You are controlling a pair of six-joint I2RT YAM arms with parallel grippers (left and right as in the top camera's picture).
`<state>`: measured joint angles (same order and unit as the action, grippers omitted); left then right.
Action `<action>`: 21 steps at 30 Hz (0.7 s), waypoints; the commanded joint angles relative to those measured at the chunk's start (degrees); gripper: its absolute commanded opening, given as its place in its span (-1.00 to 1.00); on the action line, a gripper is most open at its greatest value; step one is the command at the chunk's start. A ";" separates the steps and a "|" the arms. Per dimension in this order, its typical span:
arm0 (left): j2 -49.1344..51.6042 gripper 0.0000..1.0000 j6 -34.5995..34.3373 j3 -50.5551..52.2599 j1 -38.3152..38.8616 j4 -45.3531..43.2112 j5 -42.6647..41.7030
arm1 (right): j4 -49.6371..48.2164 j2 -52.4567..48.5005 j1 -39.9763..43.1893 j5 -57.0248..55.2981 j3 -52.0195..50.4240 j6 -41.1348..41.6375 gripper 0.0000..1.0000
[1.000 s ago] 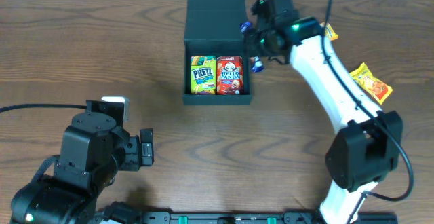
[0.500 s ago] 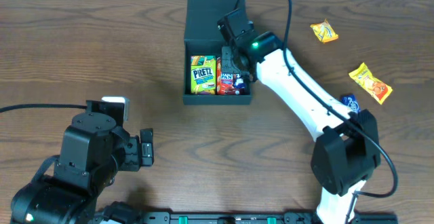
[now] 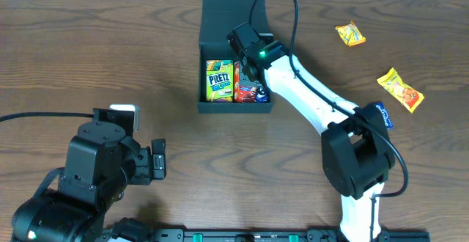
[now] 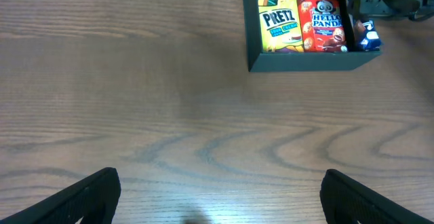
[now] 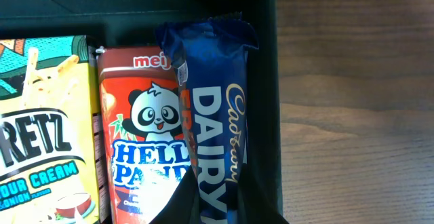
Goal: Pack container
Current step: 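Lower the Dairy Milk bar beside Hello Panda and open right gripper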
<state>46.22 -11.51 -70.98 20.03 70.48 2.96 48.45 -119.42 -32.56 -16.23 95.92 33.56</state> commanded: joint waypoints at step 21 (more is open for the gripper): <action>-0.15 0.91 1.22 -0.70 -0.15 0.02 0.00 | -1.86 4.63 -0.24 -0.94 3.61 -1.62 0.07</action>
<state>46.22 -11.51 -70.98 20.03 70.46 2.96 47.24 -118.80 -32.56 -16.49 97.36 33.82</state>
